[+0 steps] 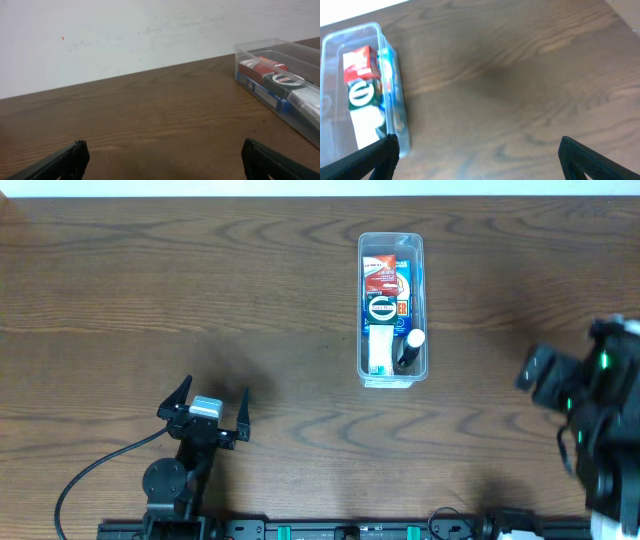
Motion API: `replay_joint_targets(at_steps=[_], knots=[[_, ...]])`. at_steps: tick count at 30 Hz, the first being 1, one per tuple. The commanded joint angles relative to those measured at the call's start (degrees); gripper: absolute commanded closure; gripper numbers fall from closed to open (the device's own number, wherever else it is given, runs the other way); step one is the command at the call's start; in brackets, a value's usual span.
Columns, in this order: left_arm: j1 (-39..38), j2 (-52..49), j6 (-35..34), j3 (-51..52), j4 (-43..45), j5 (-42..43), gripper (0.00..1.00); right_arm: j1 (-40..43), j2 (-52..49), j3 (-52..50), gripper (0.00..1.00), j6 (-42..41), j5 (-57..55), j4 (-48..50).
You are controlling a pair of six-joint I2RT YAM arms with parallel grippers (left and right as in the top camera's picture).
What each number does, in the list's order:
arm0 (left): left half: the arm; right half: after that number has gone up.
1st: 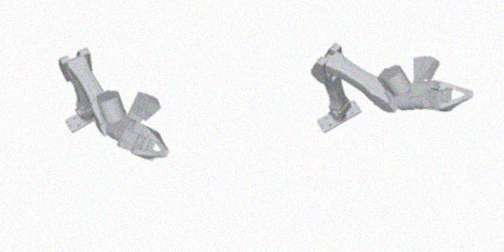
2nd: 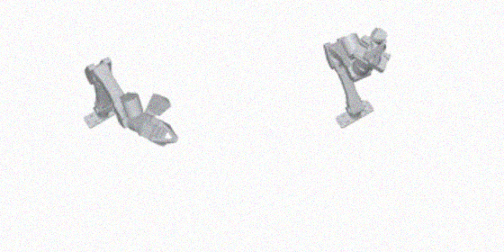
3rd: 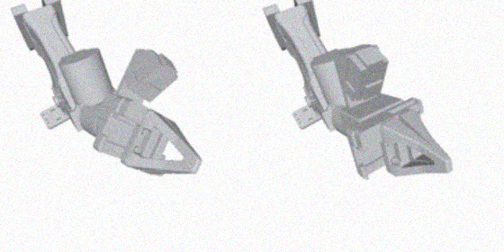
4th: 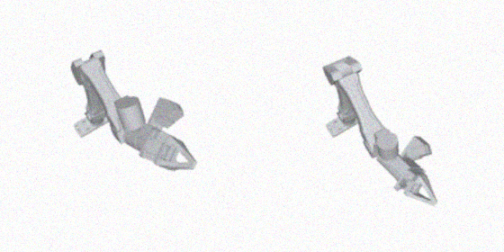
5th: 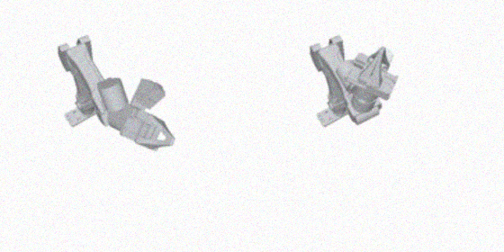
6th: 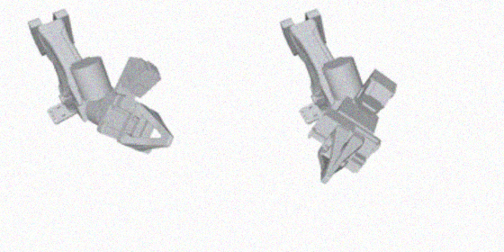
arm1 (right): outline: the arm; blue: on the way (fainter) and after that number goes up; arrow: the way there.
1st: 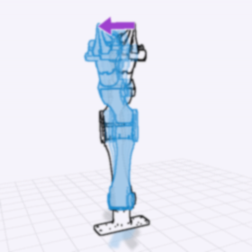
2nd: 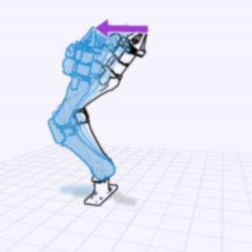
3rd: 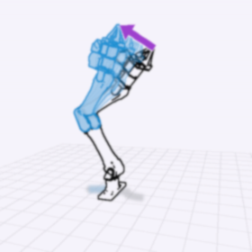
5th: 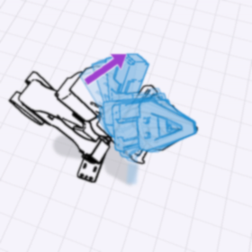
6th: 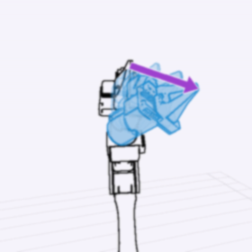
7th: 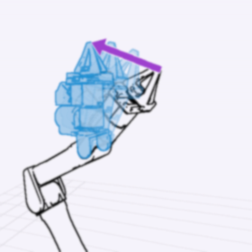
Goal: Pack container
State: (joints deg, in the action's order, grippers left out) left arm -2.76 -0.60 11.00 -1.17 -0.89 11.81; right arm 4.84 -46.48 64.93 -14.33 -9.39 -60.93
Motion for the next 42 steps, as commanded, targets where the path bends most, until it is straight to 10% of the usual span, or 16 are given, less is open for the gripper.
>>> replay_joint_targets(at_steps=[1,21,42], knots=[[0.24,0.33,0.96,0.94,-2.05,0.63,0.02,-0.52,5.20,-3.43,0.01,1.81,-2.54,0.79],[0.24,0.33,0.96,0.94,-2.05,0.63,0.02,-1.84,39.21,-54.66,0.01,1.75,15.89,62.95],[0.24,0.33,0.96,0.94,-2.05,0.63,0.02,-3.69,46.21,-64.63,0.01,8.83,15.85,57.09]])
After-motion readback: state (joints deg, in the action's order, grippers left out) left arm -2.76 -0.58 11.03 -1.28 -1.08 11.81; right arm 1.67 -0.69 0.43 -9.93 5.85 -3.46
